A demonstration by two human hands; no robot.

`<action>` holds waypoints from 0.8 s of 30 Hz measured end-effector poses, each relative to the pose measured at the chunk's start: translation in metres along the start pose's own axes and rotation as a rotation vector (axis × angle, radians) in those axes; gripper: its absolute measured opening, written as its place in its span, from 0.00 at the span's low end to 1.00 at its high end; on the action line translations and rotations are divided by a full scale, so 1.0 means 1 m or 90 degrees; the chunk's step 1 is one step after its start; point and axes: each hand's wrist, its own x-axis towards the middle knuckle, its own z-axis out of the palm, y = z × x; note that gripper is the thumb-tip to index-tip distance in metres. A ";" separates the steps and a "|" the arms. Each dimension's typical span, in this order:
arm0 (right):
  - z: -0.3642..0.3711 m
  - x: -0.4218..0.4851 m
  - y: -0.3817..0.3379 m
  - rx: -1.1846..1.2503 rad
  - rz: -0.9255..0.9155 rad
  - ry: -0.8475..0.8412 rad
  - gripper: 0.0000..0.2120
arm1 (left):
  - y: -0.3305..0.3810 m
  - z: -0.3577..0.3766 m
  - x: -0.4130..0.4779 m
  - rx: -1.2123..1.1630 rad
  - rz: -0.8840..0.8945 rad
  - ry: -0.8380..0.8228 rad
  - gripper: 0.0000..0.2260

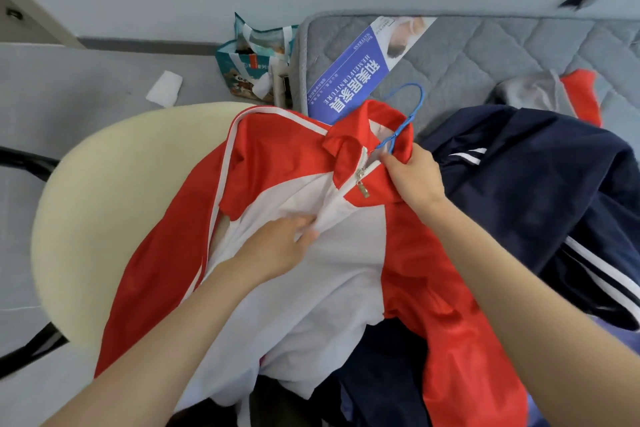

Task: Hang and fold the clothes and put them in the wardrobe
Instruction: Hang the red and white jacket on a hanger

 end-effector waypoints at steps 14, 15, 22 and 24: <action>-0.081 -0.212 -0.119 0.109 -0.297 -0.168 0.05 | 0.079 -0.110 -0.157 -0.653 -0.078 0.182 0.16; -0.082 -0.231 -0.124 0.111 -0.305 -0.171 0.05 | 0.076 -0.111 -0.177 -0.687 -0.051 0.194 0.11; -0.080 -0.374 -0.137 0.098 -0.365 -0.159 0.04 | 0.024 -0.102 -0.335 -0.781 0.056 0.371 0.04; -0.078 -0.413 -0.137 0.084 -0.383 -0.156 0.05 | 0.008 -0.099 -0.378 -0.748 0.041 0.376 0.06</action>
